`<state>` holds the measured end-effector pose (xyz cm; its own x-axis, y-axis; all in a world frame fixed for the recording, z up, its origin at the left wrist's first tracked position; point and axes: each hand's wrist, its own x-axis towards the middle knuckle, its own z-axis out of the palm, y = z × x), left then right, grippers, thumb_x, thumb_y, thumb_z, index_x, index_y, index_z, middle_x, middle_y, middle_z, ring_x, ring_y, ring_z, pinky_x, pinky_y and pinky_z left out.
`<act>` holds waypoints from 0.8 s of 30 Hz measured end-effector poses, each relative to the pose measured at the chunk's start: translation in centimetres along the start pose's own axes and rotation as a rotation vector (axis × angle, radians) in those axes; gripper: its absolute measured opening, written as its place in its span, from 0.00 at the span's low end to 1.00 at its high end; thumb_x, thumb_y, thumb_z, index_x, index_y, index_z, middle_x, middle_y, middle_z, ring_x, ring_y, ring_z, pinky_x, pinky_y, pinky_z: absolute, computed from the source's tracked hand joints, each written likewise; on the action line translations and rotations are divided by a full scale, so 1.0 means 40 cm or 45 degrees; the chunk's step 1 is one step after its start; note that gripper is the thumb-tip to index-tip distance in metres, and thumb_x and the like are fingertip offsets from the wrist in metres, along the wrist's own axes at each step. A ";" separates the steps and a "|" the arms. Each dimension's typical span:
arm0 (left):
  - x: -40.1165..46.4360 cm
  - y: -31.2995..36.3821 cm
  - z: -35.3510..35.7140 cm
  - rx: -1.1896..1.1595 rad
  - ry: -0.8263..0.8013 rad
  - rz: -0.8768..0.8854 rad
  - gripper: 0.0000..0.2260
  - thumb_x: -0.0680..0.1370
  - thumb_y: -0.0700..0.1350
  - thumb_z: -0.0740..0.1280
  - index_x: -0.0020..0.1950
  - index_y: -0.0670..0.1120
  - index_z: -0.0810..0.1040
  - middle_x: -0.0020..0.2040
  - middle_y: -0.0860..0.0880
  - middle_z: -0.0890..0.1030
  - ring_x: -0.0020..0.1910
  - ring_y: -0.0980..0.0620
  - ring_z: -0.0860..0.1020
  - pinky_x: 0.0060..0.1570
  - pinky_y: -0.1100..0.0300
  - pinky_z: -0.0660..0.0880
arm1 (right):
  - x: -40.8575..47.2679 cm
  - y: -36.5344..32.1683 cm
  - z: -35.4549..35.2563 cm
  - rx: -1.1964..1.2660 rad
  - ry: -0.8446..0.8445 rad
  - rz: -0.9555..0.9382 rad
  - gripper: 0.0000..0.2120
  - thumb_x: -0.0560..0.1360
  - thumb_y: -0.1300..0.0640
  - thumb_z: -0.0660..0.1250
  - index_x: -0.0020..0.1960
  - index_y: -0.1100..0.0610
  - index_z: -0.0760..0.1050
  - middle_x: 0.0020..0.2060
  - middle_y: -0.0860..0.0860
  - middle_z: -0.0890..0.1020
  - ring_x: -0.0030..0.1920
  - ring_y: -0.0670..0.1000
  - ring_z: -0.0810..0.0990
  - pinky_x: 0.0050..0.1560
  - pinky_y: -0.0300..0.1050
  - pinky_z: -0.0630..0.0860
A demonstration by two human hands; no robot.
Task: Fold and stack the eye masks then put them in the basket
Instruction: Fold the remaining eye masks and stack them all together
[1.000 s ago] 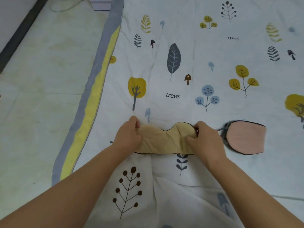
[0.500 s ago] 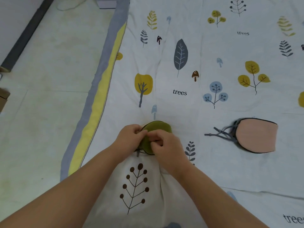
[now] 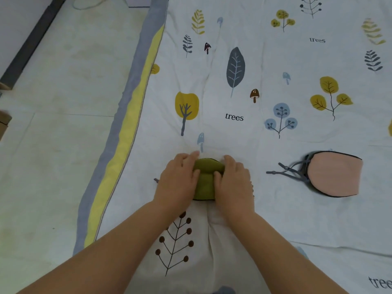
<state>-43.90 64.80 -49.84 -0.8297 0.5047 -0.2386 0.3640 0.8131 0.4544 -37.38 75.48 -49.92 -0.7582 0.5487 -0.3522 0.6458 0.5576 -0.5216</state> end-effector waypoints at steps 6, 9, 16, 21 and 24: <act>-0.020 -0.056 0.073 0.421 -0.093 0.115 0.25 0.79 0.56 0.48 0.75 0.57 0.45 0.77 0.49 0.54 0.73 0.49 0.57 0.67 0.52 0.59 | 0.003 0.074 0.065 -0.431 -0.154 -0.398 0.30 0.80 0.44 0.47 0.73 0.48 0.32 0.75 0.45 0.35 0.73 0.49 0.30 0.75 0.55 0.38; -0.016 -0.057 0.090 0.452 -0.121 0.095 0.26 0.79 0.57 0.47 0.75 0.57 0.43 0.78 0.49 0.51 0.74 0.50 0.55 0.67 0.52 0.57 | 0.016 0.096 0.074 -0.478 -0.154 -0.388 0.29 0.79 0.42 0.45 0.68 0.46 0.28 0.69 0.43 0.30 0.72 0.48 0.29 0.74 0.56 0.35; 0.007 -0.022 0.070 0.438 -0.136 0.022 0.27 0.78 0.56 0.52 0.75 0.52 0.49 0.71 0.44 0.63 0.67 0.45 0.64 0.62 0.51 0.64 | 0.017 0.071 0.053 -0.391 -0.227 -0.314 0.31 0.80 0.43 0.47 0.76 0.49 0.36 0.77 0.48 0.38 0.77 0.51 0.37 0.75 0.56 0.39; 0.026 0.007 0.024 0.036 -0.178 -0.206 0.20 0.77 0.55 0.57 0.64 0.45 0.67 0.58 0.42 0.74 0.56 0.44 0.73 0.57 0.49 0.71 | 0.005 0.047 0.000 -0.085 -0.055 -0.129 0.29 0.79 0.48 0.54 0.76 0.56 0.51 0.72 0.55 0.62 0.71 0.55 0.61 0.69 0.49 0.62; 0.033 0.019 0.004 -0.097 -0.296 -0.281 0.19 0.77 0.53 0.59 0.63 0.44 0.67 0.58 0.42 0.75 0.55 0.44 0.75 0.55 0.51 0.72 | -0.001 0.044 -0.017 0.072 -0.117 0.011 0.23 0.79 0.49 0.55 0.72 0.58 0.60 0.63 0.56 0.71 0.62 0.55 0.70 0.61 0.49 0.68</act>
<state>-44.63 66.13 -49.95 -0.7631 0.3786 -0.5238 0.1461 0.8906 0.4307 -36.15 76.87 -50.29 -0.7593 0.4925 -0.4252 0.6482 0.5157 -0.5603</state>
